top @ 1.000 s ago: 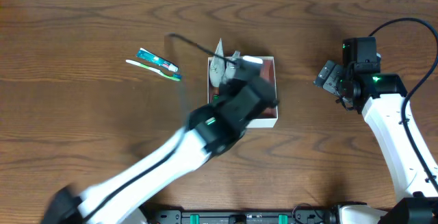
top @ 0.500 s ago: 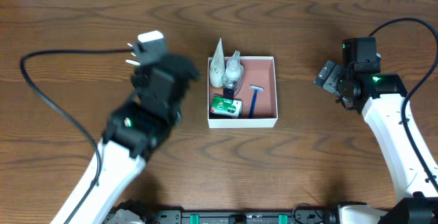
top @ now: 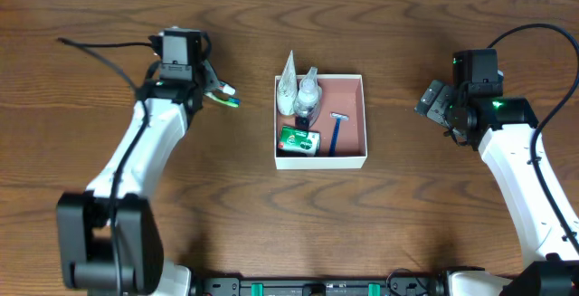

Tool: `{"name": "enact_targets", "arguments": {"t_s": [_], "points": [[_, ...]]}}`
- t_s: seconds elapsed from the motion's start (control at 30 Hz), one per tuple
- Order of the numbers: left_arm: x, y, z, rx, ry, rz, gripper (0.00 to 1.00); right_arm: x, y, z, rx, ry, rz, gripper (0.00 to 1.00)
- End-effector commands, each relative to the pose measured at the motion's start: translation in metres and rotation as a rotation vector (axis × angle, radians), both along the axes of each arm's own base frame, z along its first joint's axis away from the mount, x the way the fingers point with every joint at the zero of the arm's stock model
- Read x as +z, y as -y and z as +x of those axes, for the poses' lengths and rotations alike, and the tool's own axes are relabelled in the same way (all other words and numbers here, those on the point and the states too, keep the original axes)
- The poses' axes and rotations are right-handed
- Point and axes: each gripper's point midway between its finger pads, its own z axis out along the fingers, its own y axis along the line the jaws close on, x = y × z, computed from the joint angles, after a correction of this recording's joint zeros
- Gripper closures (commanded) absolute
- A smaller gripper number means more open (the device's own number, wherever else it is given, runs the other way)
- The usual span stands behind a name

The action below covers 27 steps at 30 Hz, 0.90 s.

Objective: Pack container
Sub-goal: 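Release the razor and grasp the green toothbrush with the left gripper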

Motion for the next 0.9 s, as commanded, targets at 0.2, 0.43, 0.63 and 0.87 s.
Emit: {"name": "enact_targets", "arguments": {"t_s": [0.2, 0.43, 0.63, 0.87], "points": [[-0.060, 0.005, -0.002, 0.011, -0.140, -0.028, 0.57, -0.001, 0.005, 0.000, -0.025, -0.002, -0.004, 0.01], [-0.076, 0.005, -0.001, 0.049, -0.159, -0.051, 0.57, -0.001, 0.005, 0.000, -0.025, -0.002, -0.004, 0.01], [-0.092, 0.005, -0.001, 0.049, -0.184, -0.050, 0.57, -0.001, 0.005, 0.000, -0.025, -0.002, -0.004, 0.01], [-0.106, 0.005, -0.001, 0.052, -0.204, -0.050, 0.57, -0.001, 0.005, 0.000, -0.025, -0.002, -0.004, 0.01]]}}
